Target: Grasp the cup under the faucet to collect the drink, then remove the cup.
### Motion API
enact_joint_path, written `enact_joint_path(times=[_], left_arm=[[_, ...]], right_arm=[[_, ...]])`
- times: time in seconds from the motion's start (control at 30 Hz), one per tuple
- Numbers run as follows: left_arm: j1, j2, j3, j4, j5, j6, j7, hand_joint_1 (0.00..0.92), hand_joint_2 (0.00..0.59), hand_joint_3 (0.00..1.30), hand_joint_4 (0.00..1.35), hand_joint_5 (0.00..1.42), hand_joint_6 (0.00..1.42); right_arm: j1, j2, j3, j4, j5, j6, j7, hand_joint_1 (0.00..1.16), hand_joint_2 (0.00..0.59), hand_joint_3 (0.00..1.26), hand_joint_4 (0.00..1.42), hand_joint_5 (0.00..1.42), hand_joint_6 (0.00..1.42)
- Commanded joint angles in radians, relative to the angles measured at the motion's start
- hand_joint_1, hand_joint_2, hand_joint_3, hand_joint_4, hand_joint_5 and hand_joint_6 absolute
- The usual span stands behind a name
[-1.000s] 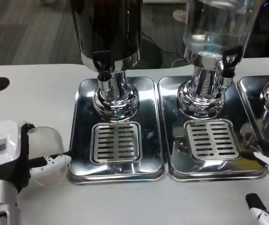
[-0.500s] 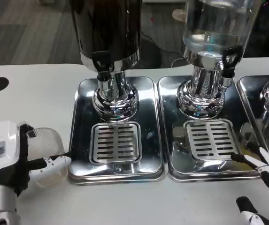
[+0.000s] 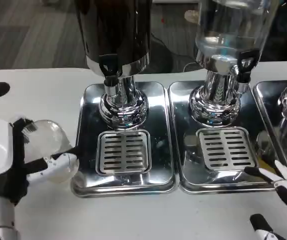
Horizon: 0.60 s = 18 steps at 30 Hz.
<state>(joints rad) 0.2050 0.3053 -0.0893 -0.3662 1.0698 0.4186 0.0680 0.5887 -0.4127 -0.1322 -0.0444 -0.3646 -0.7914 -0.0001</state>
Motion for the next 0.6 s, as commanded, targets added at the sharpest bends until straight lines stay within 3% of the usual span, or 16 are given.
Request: enact_joint_path(times=[0.03,0.6], left_arm=[[-0.071,-0.027,-0.016,0.014,0.011,0.014,0.008,0.353,0.104,0.63,0.71,0.90,0.89],[-0.218,-0.131,-0.162,0.157,0.054,0.067,0.024,0.349,0.100,0.63,0.70,0.90,0.90]], right_arm=[[0.008,-0.017,-0.007,0.015,0.013,-0.031,0.006,0.49,0.396,0.18,0.01,0.00,0.00],[0.018,-0.053,-0.039,0.110,0.074,-0.114,0.015,0.49,0.398,0.18,0.01,0.00,0.00]])
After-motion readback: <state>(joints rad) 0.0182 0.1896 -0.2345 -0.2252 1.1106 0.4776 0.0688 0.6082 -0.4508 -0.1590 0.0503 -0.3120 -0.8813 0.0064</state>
